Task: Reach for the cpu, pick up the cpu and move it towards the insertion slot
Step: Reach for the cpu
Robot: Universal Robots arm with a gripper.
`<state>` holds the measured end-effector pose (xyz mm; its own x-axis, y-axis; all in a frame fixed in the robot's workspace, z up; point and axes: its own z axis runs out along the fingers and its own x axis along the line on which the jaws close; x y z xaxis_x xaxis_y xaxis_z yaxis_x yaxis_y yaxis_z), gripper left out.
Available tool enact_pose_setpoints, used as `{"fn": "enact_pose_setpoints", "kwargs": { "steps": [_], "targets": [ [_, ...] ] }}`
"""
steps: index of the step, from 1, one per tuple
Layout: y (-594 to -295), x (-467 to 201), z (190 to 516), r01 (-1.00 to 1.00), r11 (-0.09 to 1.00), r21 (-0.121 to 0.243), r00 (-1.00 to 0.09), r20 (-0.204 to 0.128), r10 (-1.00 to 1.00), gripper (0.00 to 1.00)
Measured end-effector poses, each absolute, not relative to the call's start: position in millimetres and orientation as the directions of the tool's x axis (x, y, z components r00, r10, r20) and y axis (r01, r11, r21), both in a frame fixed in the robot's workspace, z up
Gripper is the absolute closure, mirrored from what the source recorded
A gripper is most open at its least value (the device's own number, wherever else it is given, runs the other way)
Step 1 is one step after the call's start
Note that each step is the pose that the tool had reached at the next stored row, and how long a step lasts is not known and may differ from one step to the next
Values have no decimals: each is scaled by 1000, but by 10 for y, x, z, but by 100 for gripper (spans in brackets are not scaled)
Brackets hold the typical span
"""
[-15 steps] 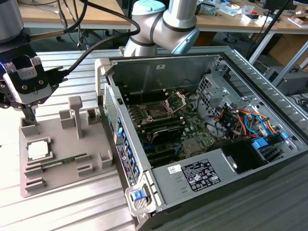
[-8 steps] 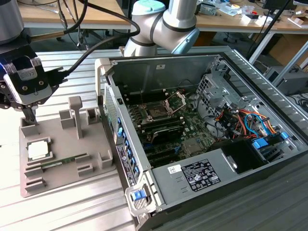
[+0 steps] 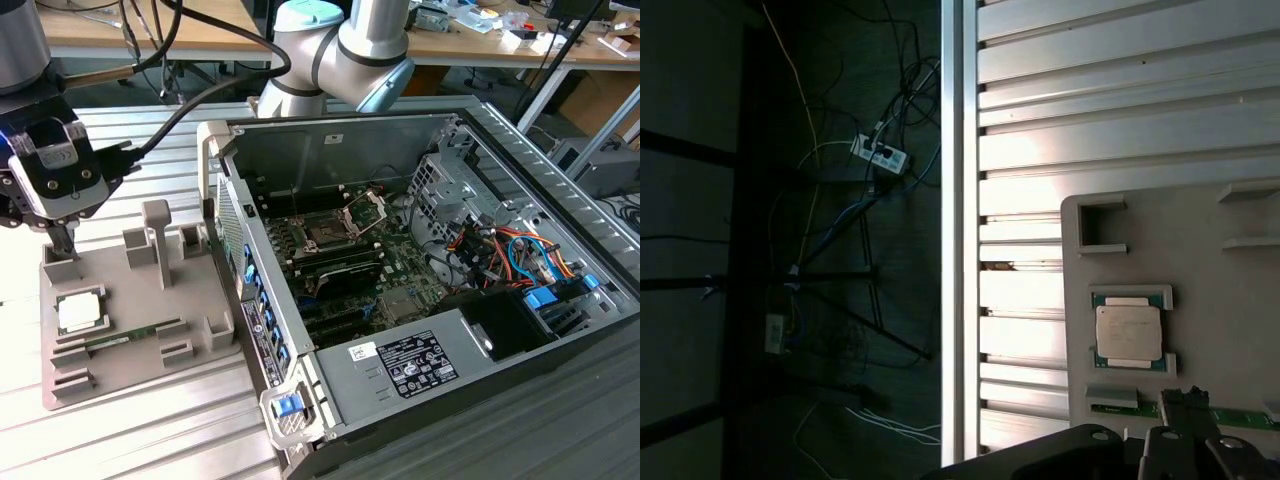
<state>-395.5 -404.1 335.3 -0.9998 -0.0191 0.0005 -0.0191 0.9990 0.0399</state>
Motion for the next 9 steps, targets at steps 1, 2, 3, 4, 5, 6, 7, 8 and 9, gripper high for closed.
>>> {"fn": "enact_pose_setpoints", "kwargs": {
  "steps": [1,2,3,4,5,6,7,8,9],
  "targets": [
    [-4041,-3955,3351,-19,999,40,-1000,0,-19,89],
    [-4041,-3955,3350,-19,999,40,-1000,0,-19,89],
    [-4041,-3955,3348,-19,999,40,-1000,0,-19,89],
    [-4041,-3955,3346,-19,999,40,-1000,0,-19,89],
    [-4041,-3955,3344,-19,999,40,-1000,0,-19,89],
    [-4041,-3955,3343,-19,999,40,-1000,0,-19,89],
    [-4041,-3955,3341,-19,999,40,-1000,1,-19,89],
    [-4041,-3955,3340,-19,999,40,-1000,0,-19,89],
    [-4041,-3955,3337,-19,999,40,-1000,1,-19,89]
  ]
}}
